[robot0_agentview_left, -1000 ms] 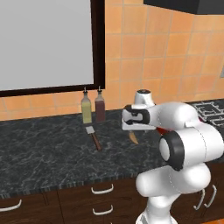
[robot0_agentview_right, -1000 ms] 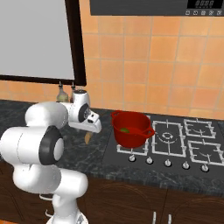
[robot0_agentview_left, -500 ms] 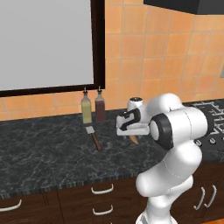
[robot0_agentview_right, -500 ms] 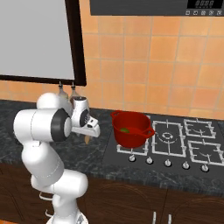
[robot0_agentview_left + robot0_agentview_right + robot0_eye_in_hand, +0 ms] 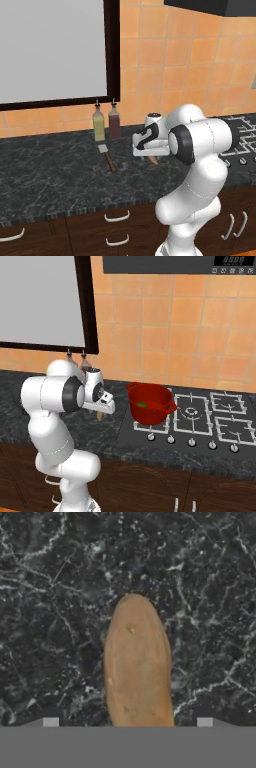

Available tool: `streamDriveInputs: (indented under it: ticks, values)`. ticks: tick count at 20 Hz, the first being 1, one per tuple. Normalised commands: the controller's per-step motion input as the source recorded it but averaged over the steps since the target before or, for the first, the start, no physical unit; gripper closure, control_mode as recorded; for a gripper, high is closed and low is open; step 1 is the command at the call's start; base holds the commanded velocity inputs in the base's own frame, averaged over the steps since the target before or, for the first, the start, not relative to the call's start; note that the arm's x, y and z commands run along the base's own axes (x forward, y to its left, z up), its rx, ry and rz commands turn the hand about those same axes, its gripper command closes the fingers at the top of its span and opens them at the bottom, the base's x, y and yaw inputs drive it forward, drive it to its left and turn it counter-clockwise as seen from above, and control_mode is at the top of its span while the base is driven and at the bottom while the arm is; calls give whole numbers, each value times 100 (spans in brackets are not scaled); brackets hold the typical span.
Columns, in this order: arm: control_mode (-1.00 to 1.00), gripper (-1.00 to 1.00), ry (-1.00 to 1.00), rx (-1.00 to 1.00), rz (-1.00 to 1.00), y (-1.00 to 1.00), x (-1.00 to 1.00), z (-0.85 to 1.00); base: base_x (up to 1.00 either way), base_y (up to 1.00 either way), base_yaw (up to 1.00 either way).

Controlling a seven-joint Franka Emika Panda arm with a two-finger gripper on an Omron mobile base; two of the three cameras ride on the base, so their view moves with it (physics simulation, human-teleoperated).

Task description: Put the lime and sweet potato in the pot. Retrieve the spatula and lightly stir the vegetables in the pot.

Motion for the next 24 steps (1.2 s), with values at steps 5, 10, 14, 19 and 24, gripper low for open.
streamDriveInputs:
  ticks: [5,10,14,19,24]
  values:
    - [-100,100,0,0,0,0,0,0,0,0,0]
    - [-100,100,0,6,0,-4,0,9,0,0,0]
    - [-100,100,-1,7,-2,-1,-17,100,0,0,0]
    - [-100,100,0,0,-2,-14,-34,100,0,0,0]
    - [-100,100,-3,-2,0,-11,-41,98,0,0,0]
